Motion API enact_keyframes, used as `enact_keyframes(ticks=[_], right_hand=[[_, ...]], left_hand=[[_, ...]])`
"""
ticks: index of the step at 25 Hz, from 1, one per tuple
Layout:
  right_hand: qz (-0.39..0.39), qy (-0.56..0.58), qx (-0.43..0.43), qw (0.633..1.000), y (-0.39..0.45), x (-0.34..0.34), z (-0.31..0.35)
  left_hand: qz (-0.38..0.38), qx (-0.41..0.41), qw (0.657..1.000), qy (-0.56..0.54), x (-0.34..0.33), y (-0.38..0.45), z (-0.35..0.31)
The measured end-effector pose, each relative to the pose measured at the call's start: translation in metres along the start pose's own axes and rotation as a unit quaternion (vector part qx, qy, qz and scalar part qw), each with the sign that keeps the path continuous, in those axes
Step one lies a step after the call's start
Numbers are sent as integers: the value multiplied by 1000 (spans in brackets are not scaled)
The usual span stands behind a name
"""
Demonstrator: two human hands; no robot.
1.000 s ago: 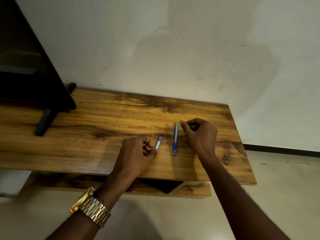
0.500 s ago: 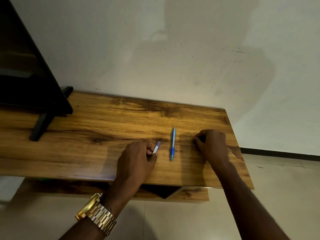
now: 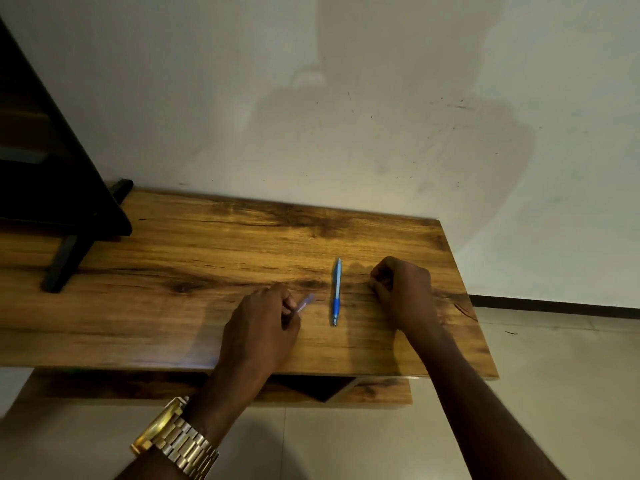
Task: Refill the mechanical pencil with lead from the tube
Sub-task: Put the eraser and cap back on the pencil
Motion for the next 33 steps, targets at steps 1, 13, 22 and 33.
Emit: enact_keyframes(ticks=[1,13,22,33], right_hand=[[-12,19,-11,1000,-1,2,-2],[-104,444,-18,890,-6,-2,33],[-58,538,-7,841,-5,-24,53],[-15,539,10,842,-6,-27,58]], left_hand=[[9,4,1000,-25,0,2,1],[28,20,947,-318,21,18,4],[29,-20,957,-289,23,16,2],[20,-41,960,-275,25,15,0]])
Point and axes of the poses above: each hand's wrist, its own y-axis towards the middle knuckle, its own x-axis out of the back of the hand, z = x × y, the point moved 5 cm from there along y, towards the middle knuckle, and after that the axes turned 9 degrees about x, right-handed, at the moved point
